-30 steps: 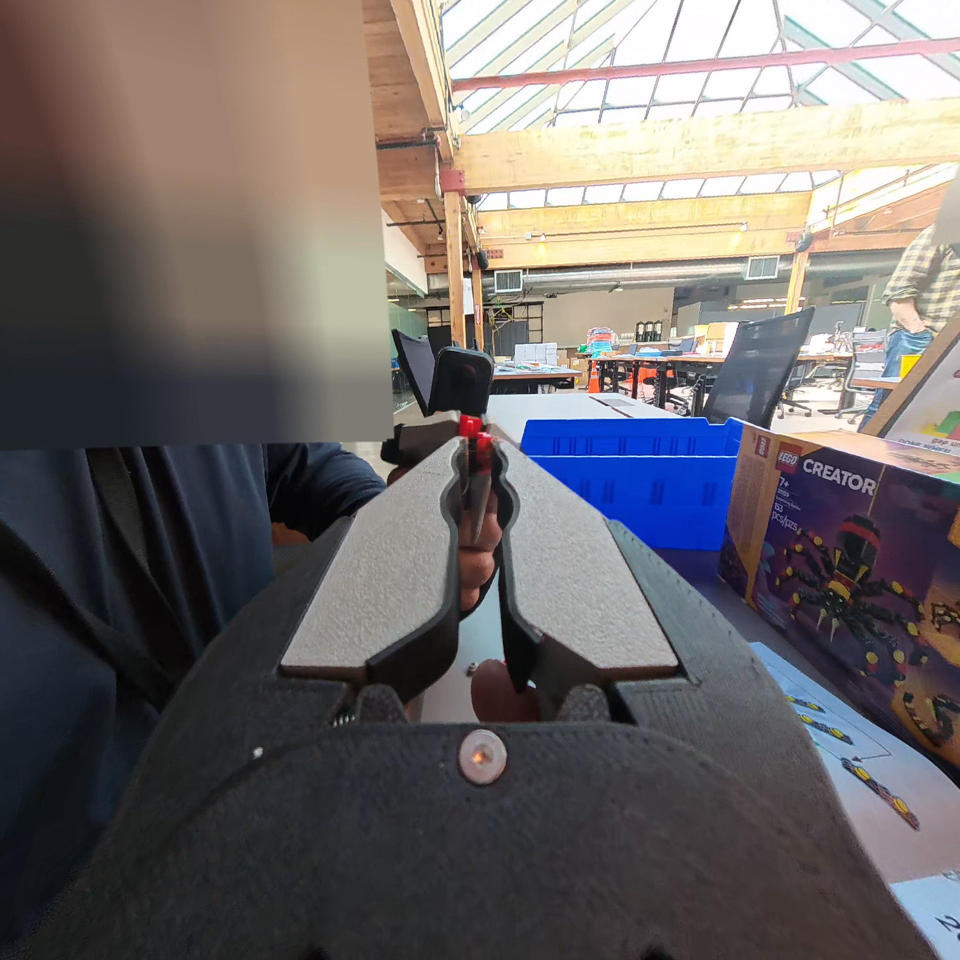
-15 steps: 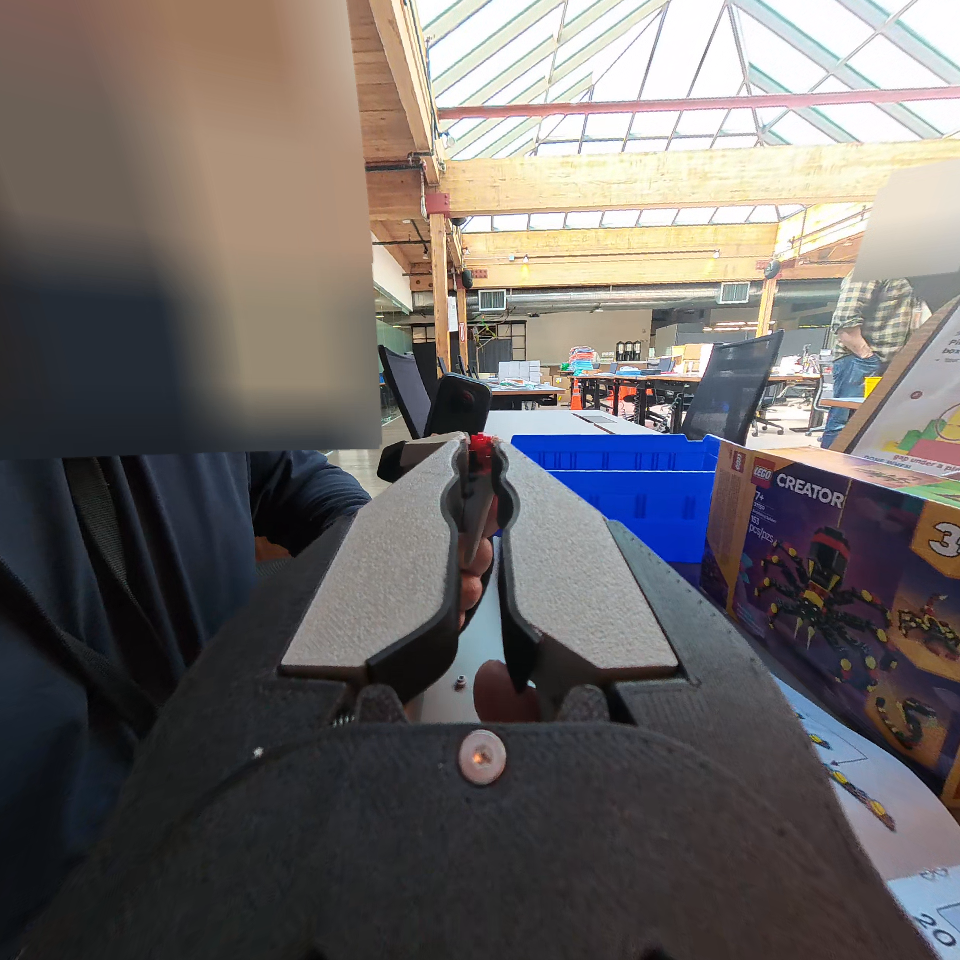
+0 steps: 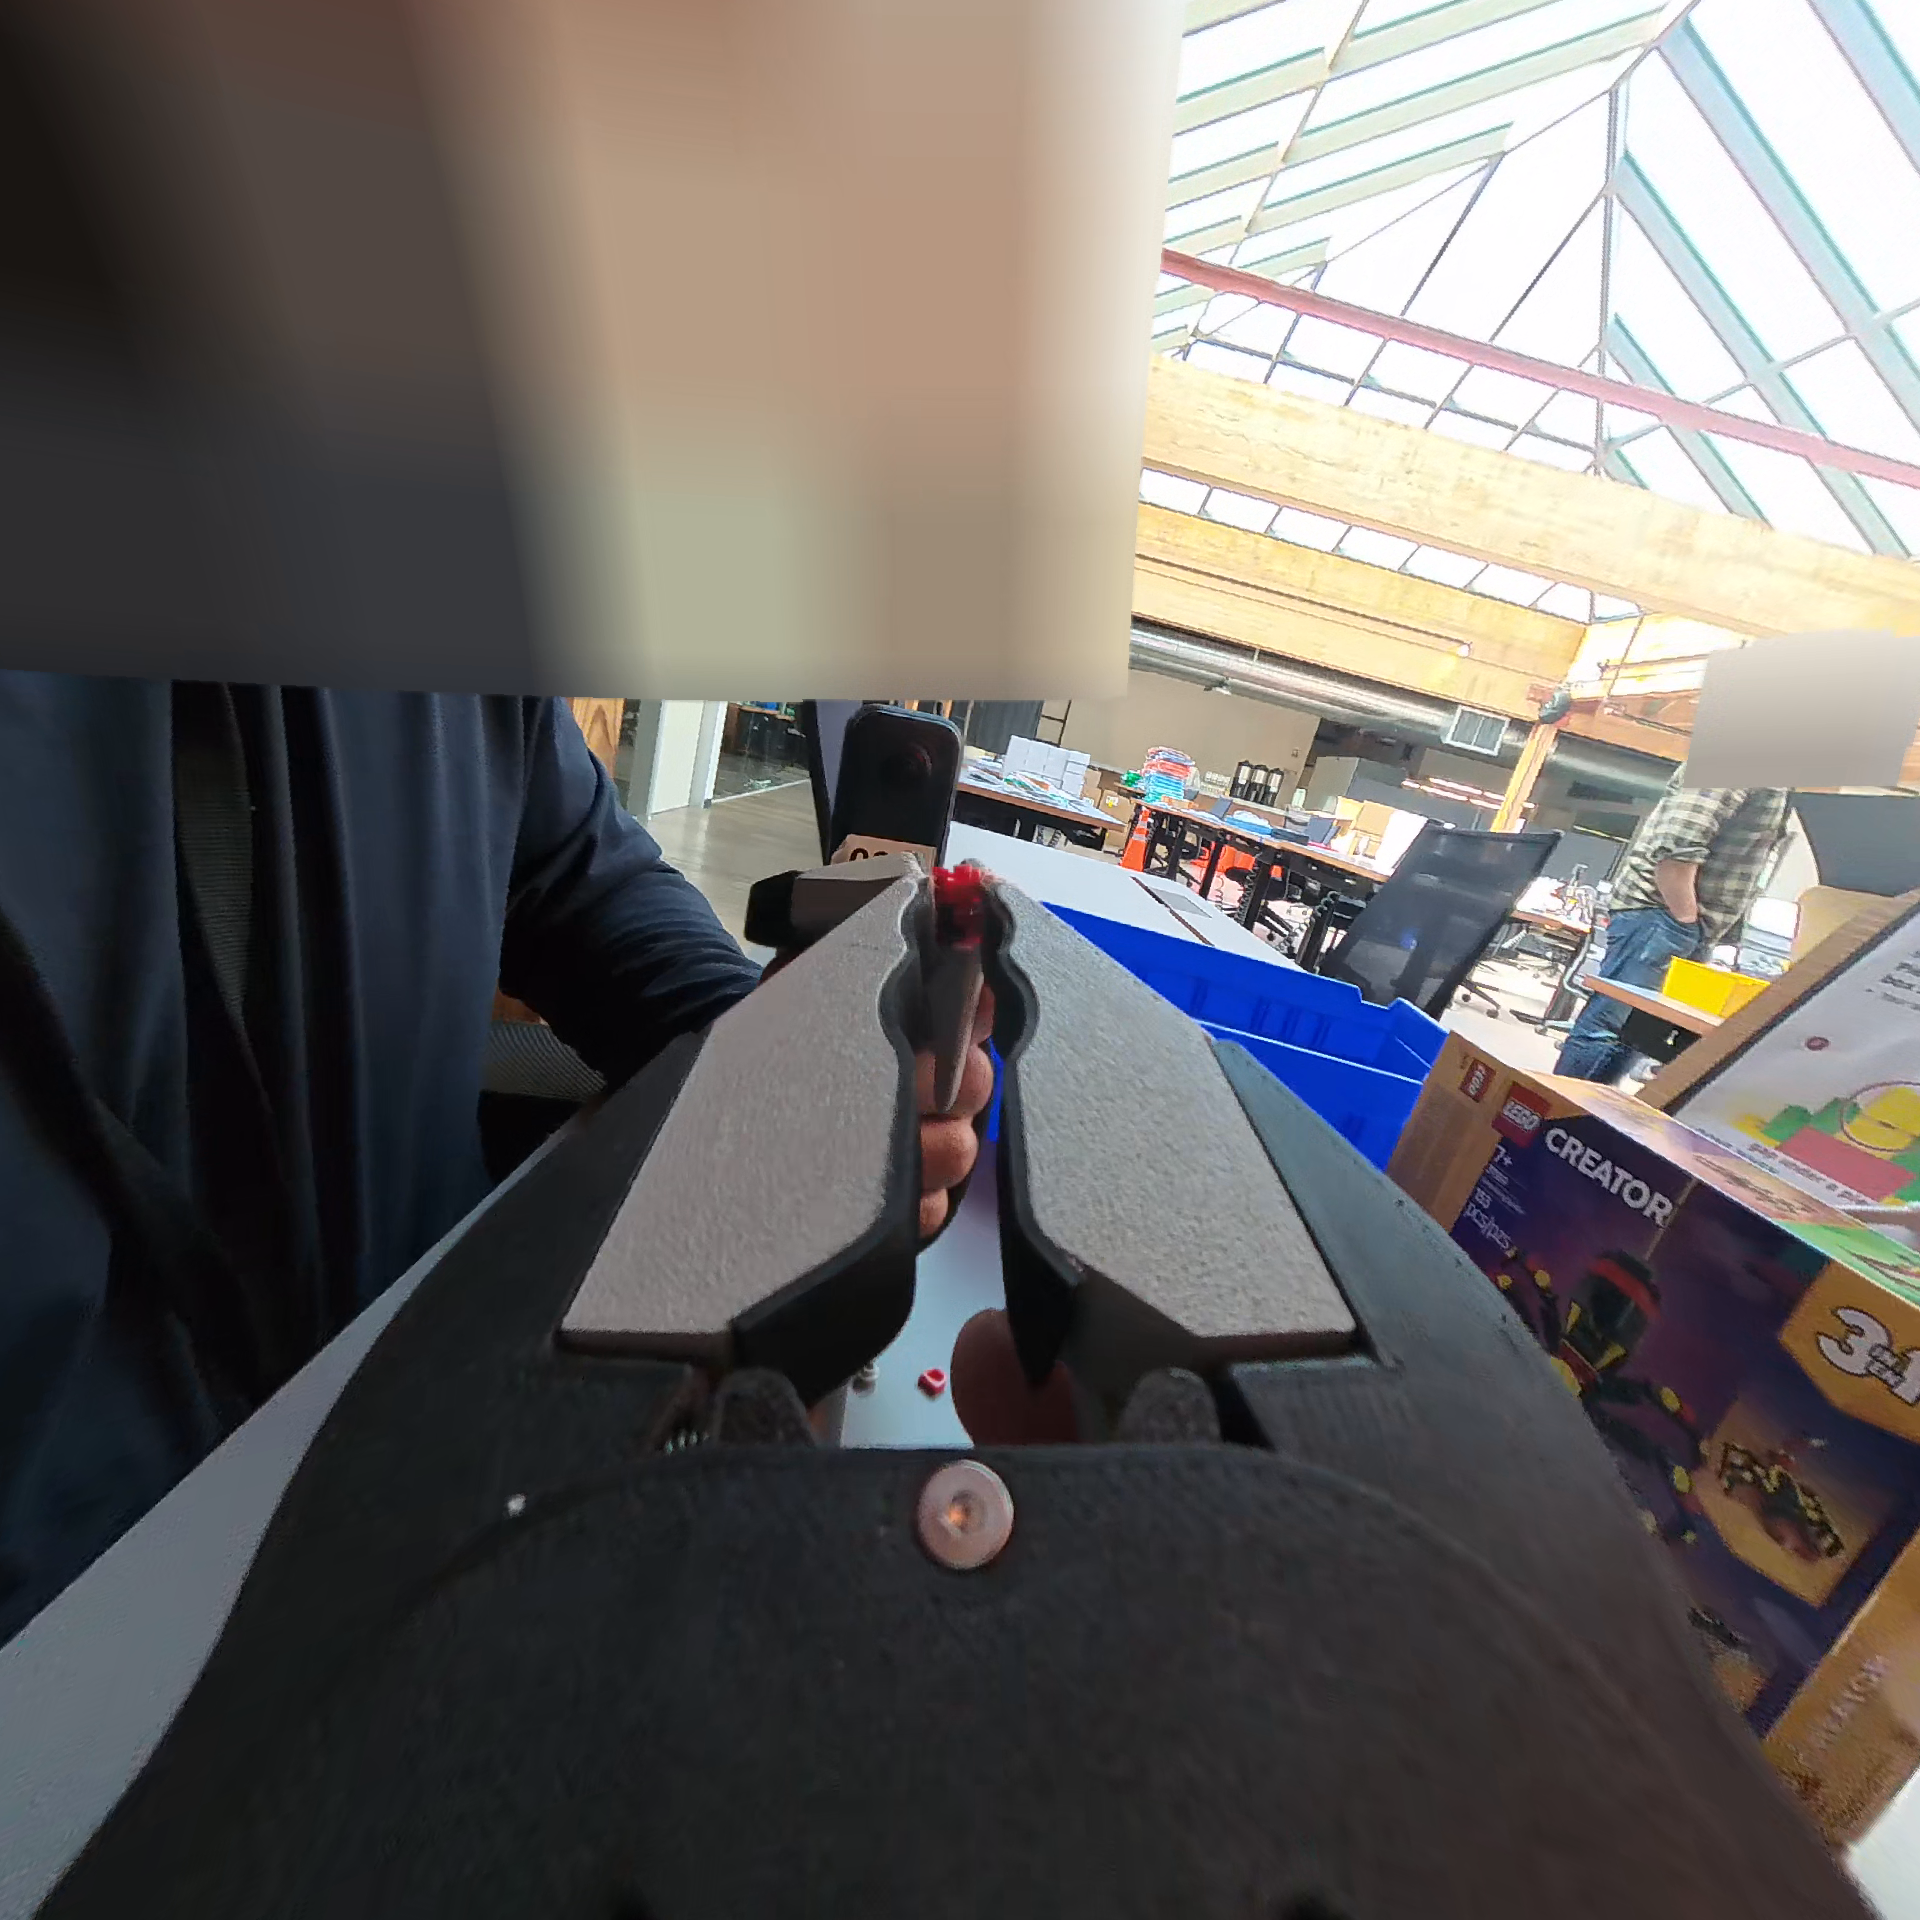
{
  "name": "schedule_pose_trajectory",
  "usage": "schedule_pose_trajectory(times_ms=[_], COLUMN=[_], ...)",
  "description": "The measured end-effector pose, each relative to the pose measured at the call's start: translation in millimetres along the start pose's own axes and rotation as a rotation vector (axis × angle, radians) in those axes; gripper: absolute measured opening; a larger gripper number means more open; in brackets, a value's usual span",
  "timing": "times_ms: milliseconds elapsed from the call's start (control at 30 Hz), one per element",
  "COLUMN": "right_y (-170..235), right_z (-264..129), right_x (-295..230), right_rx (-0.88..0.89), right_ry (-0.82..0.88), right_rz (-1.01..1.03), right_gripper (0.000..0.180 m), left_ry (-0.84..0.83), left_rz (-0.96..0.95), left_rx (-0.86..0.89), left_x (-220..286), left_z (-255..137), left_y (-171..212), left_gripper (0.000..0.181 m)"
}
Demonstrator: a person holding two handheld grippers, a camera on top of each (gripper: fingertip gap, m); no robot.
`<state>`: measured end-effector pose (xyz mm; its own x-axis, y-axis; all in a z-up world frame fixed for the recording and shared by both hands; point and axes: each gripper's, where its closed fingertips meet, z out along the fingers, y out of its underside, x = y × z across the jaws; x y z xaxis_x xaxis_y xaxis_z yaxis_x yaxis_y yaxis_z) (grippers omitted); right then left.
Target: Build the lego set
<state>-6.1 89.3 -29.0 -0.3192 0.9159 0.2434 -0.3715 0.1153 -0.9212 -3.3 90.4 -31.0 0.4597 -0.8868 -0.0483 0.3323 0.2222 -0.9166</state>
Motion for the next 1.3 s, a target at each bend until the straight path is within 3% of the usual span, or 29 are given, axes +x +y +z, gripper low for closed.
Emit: schedule_pose_trajectory(times_ms=[700,967,1300], right_y=[-4,3,5], right_z=[-2,-3,-5], right_x=[-17,-15,-14], right_rx=[0.017,-0.080,-0.117], right_ry=[-0.103,-0.063,-0.029], right_rz=[0.008,-0.049,-0.120], right_gripper=[0.006,0.011,0.005], left_ry=[0.062,0.038,0.018], left_rz=[0.003,0.016,0.097], left_rx=[-0.005,-0.025,-0.048], left_x=[17,11,11], left_z=[2,1,2], left_y=[2,7,11], left_gripper=[0.005,0.005,0.005])
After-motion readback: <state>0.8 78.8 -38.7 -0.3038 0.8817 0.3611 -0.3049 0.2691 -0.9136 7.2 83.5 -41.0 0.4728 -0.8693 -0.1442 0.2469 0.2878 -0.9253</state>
